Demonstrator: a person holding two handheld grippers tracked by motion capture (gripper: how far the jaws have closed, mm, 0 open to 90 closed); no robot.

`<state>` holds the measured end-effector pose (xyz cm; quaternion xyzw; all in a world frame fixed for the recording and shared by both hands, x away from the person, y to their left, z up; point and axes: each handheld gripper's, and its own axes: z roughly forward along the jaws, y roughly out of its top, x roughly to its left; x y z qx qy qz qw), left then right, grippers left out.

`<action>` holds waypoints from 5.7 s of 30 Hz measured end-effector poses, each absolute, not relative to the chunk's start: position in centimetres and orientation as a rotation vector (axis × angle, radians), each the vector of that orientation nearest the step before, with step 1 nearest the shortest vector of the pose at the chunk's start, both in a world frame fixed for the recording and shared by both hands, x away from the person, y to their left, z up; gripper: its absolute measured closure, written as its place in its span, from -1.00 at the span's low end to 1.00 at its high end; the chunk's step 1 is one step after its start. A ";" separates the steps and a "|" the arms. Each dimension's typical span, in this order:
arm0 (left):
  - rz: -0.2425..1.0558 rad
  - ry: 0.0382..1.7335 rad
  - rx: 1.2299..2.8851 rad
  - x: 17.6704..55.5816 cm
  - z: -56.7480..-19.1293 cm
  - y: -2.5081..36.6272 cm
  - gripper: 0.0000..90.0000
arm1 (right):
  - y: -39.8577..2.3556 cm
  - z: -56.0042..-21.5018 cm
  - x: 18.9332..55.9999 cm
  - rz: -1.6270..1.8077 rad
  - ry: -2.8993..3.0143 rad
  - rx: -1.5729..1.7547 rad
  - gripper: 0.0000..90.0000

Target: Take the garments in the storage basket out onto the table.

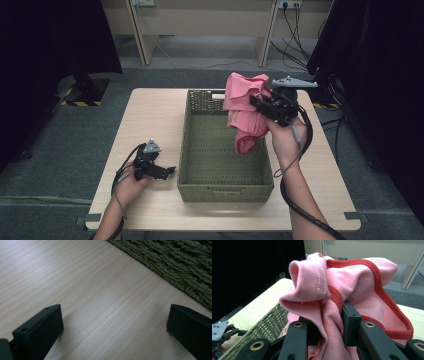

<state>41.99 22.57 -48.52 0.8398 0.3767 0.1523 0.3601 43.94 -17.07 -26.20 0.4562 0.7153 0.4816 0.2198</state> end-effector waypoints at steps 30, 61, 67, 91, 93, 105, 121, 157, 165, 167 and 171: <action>0.393 0.971 2.165 42.0 -48.5 22.6 -1.00 | -20.9 -25.0 41.3 1.397 1.832 1.187 0.58; 0.394 0.971 2.165 42.0 -48.5 22.6 -1.00 | -25.1 -24.1 39.6 1.410 1.750 1.176 0.57; 0.393 0.971 2.165 42.0 -48.5 22.6 -1.00 | -25.8 -24.3 39.3 1.385 1.739 1.180 0.57; 0.394 0.970 2.162 42.0 -48.5 22.6 -1.00 | -28.0 -30.0 39.0 1.360 1.730 1.235 0.57; 0.394 0.971 2.162 42.0 -48.5 22.6 -1.00 | -28.2 -30.6 39.1 1.352 1.733 1.240 0.57; 0.393 0.971 2.162 42.0 -48.5 22.6 -1.00 | -28.9 -32.3 39.3 1.347 1.732 1.263 0.56; 0.393 0.970 2.162 42.0 -48.5 22.6 -1.00 | -29.0 -34.4 40.1 1.327 1.751 1.294 0.56; 0.392 0.967 2.164 42.0 -48.5 22.6 -1.00 | -28.2 -38.6 41.9 1.256 1.825 1.338 0.59; 0.392 0.968 2.163 42.0 -48.5 22.6 -1.00 | -28.3 -39.2 41.9 1.243 1.837 1.350 0.49; 0.391 0.967 2.163 42.0 -48.5 22.6 -1.00 | -28.3 -39.3 41.8 1.239 1.845 1.353 0.47; 0.392 0.967 2.163 42.0 -48.5 22.6 -1.00 | -28.4 -39.7 41.5 1.240 1.856 1.362 0.41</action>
